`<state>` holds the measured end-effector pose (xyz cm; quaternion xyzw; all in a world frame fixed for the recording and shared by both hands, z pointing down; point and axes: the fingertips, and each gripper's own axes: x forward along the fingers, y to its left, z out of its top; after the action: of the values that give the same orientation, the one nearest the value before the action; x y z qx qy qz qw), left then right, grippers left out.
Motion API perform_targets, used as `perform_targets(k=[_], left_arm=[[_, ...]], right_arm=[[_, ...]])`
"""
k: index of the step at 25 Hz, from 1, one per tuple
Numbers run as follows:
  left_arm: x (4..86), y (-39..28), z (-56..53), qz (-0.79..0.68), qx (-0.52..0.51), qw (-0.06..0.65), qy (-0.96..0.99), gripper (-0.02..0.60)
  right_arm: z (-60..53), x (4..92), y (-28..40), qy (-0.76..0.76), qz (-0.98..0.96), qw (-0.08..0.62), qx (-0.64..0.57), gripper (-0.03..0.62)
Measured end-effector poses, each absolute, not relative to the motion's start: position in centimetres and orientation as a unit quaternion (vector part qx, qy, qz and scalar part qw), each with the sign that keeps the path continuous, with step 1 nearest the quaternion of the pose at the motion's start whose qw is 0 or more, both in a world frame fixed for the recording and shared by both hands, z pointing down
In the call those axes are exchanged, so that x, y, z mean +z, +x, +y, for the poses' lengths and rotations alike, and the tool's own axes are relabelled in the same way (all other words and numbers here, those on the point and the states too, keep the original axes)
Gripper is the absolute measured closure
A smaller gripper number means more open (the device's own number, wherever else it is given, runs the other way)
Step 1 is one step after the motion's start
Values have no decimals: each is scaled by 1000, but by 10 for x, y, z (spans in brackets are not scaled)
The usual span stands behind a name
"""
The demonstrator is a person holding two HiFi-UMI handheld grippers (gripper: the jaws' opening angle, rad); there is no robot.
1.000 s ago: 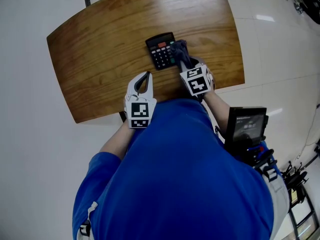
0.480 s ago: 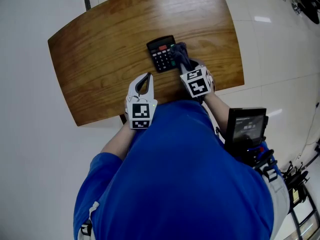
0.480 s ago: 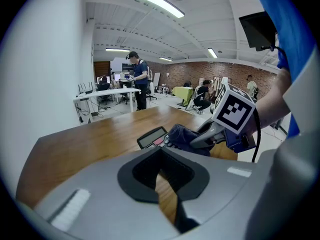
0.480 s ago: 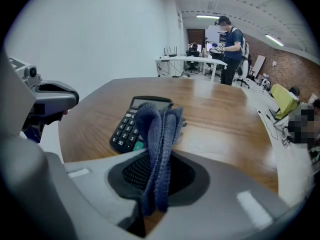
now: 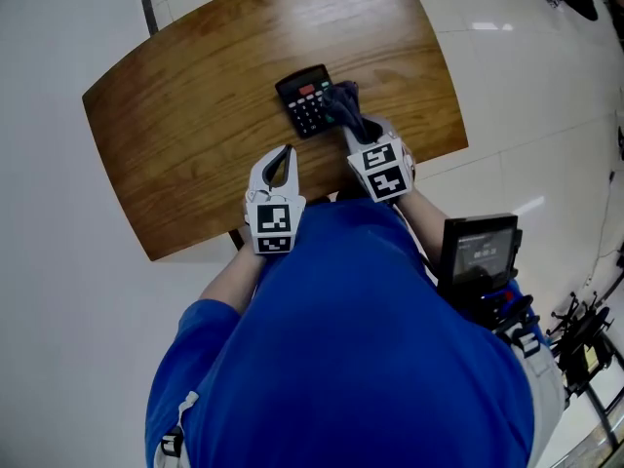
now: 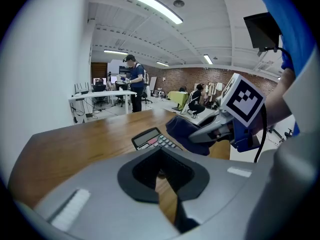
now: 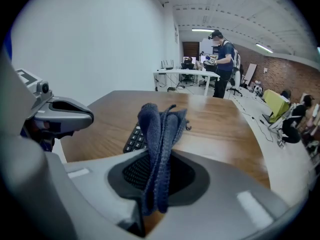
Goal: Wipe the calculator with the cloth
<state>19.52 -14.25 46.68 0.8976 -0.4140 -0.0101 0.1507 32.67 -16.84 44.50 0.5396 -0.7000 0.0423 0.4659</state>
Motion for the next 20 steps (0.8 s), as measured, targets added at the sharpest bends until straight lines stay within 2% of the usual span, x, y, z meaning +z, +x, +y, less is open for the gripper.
perform_targets(k=[20], left_arm=[[456,110,-161,-493,-16,149,857,575]], right_arm=[[-171,411,222,485,-777,402,-2,522]])
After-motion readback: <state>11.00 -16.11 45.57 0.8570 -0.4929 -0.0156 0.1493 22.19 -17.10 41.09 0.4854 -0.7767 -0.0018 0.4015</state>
